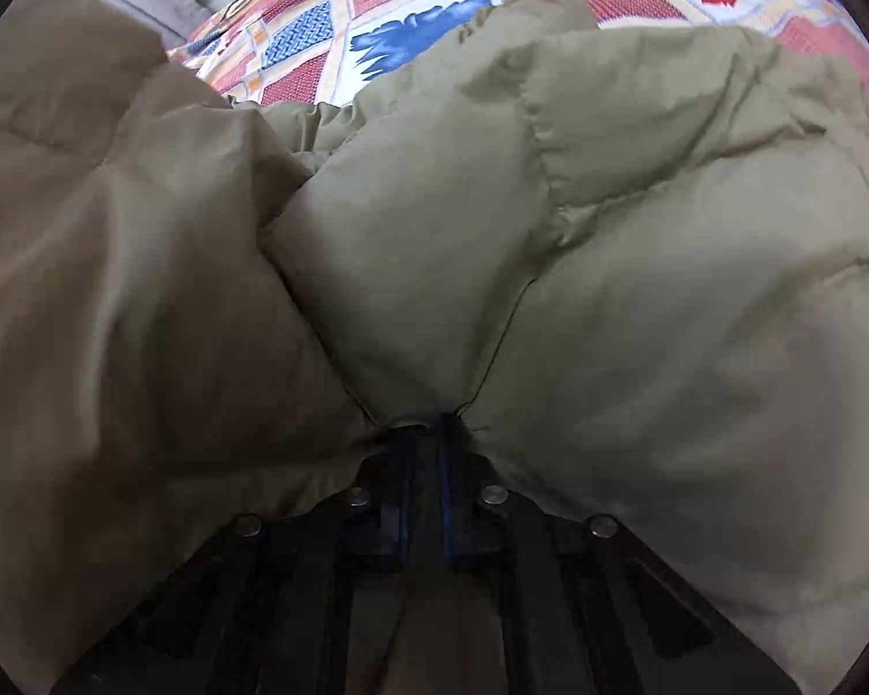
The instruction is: Fold large clothes
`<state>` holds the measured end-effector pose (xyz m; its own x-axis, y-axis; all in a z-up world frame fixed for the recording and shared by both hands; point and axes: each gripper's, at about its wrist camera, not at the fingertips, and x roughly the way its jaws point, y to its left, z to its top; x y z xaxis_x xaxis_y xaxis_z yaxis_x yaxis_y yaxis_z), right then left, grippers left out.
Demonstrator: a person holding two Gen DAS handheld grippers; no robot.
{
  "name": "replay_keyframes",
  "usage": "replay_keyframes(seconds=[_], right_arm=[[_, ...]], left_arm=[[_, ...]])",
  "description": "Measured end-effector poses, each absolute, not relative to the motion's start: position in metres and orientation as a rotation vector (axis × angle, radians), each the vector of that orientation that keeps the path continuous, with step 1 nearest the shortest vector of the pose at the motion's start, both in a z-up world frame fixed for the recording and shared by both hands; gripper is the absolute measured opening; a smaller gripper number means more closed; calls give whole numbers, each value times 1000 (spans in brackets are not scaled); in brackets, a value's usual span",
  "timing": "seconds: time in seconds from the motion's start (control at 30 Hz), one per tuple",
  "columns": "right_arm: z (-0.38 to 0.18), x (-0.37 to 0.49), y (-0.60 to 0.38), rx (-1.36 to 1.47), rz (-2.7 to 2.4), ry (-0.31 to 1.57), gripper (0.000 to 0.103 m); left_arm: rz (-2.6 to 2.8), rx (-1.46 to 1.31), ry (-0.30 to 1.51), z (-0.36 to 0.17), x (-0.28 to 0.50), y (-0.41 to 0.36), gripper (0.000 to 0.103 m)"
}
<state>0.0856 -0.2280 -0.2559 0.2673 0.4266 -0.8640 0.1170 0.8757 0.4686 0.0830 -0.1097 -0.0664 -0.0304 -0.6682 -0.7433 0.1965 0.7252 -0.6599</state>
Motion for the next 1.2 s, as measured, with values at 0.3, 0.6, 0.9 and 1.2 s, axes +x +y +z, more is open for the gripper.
replay_keyframes(seconds=[0.3, 0.6, 0.9, 1.2], right_arm=[[-212, 46, -324, 721, 175, 1221, 9], [-200, -22, -407, 856, -1, 1167, 10], [-152, -73, -433, 910, -9, 1068, 85], [-116, -46, -401, 874, 86, 1060, 85]], left_arm=[[-848, -407, 1427, -78, 95, -166, 61], [-998, -539, 1541, -159, 113, -232, 61], [-929, -403, 1530, -177, 111, -260, 61], [-900, -284, 1359, -132, 110, -256, 61]])
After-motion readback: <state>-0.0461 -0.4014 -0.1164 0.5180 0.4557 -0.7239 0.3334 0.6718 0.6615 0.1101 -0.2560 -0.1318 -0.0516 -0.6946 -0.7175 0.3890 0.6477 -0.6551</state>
